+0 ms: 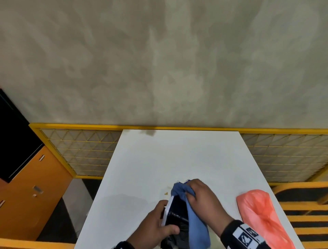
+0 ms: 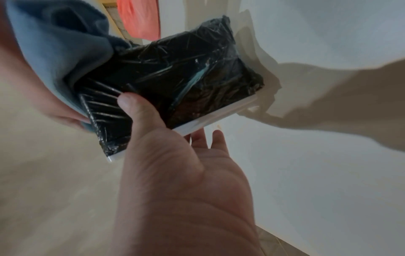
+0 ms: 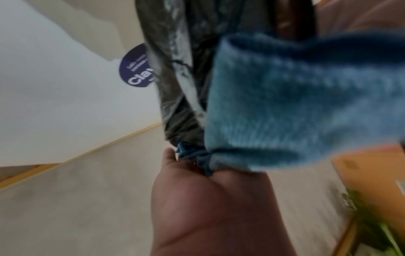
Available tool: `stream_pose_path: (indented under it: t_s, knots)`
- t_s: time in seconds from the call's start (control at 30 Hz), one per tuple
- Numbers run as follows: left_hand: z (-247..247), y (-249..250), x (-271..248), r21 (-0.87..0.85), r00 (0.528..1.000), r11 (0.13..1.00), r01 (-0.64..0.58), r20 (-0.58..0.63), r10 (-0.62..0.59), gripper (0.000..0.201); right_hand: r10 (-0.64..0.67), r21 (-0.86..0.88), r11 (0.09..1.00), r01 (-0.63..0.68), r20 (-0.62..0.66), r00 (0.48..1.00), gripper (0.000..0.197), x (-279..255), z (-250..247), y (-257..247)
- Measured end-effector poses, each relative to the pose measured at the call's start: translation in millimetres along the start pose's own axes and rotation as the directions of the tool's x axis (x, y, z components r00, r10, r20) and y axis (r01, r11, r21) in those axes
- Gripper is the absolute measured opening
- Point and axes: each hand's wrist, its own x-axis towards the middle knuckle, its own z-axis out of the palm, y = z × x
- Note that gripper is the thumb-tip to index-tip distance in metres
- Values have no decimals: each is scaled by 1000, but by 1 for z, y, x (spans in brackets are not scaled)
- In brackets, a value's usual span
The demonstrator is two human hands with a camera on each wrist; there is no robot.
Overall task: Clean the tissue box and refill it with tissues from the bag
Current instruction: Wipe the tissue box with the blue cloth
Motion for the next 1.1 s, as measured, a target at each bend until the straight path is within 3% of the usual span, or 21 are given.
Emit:
stream_pose_path:
  t_s: [0.2,0.37,0.5,0.57,0.63,0.7,0.77,0.87,0.97,1.1]
  knots:
    - [4,8,4,11,1000,1000,6,-4,-6,61,140,-29,990,-139,35,990,7,30,-9,18]
    - [1,6,3,49,1000,999,-7,-11,8,66,231,212,955,-210,-82,969,18,25,-39,17]
    - [1,6,4,86,999,996,-35,4,35,63,11,228,974,18,-127,992,24,0,-62,-21]
    - [0,9,4,112,997,991,-76,-4,77,60,-148,135,979,151,-34,988,22,-20,-47,-38]
    - [0,6,3,157,990,978,-139,2,141,47,-288,-30,957,290,62,956,24,-41,-18,-45]
    - [-1,3,1,212,989,967,-143,5,145,48,-368,-120,917,380,105,924,31,-54,6,-37]
    - [-1,6,0,224,984,958,-179,25,178,52,-365,-161,914,374,83,927,32,-56,13,-30]
    - [1,8,-1,200,960,939,-278,65,271,39,-340,-108,936,336,-28,940,27,-42,11,-26]
    - [4,9,-7,115,992,986,-123,0,124,64,-216,-193,960,203,-53,975,21,-20,12,-12]
    - [6,11,-7,135,1000,991,7,-8,-5,63,-40,-240,970,23,-66,997,14,6,8,1]
